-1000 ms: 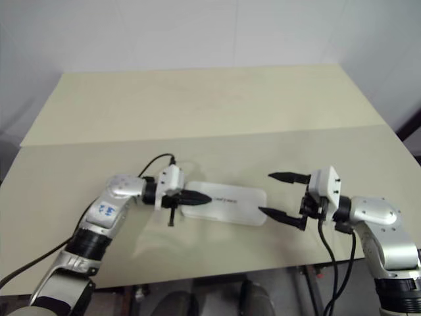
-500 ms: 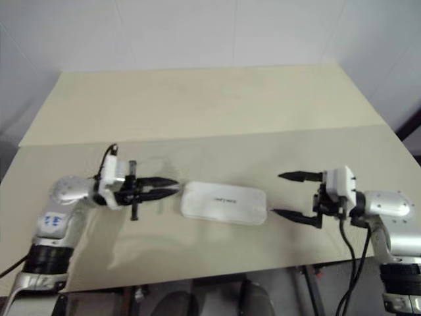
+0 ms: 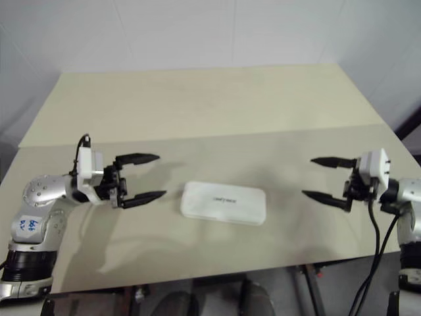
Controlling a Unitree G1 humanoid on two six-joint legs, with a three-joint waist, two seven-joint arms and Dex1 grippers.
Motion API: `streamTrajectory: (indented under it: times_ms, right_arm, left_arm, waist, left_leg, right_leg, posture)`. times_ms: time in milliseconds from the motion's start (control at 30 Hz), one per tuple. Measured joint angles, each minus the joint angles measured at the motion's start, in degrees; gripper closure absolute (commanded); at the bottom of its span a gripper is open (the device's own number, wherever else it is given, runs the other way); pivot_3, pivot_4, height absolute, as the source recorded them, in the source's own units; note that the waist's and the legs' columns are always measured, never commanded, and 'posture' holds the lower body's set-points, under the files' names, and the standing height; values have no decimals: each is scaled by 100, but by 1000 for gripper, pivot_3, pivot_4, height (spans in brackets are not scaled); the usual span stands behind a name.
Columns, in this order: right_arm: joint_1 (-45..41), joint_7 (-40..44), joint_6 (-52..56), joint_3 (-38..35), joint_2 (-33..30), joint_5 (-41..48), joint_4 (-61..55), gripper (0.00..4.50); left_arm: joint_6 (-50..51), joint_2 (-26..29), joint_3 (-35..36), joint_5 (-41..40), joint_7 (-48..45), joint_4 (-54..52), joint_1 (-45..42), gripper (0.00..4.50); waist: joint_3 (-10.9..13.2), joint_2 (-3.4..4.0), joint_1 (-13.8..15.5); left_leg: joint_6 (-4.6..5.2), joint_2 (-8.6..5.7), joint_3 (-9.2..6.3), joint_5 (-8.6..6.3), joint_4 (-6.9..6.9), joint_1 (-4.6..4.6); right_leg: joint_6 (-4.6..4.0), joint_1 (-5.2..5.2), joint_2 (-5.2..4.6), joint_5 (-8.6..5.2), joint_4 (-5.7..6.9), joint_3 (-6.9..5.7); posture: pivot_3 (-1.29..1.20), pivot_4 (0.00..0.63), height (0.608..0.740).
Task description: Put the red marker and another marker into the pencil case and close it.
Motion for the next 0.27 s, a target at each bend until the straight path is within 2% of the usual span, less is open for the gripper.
streamTrajectory:
  times_ms: [267]
  right_arm:
    - [-96, 40, -172, 87, 3, -196, 260, 0]
  left_arm:
    - [55, 239, 123, 13, 92, -213, 537, 31]
  waist:
    - [6, 9, 10]
  left_leg:
    - [-1, 1, 2, 0, 0, -2]
  right_leg:
    - [0, -2, 0, 0, 0, 0]
  posture:
    - [0, 150, 740]
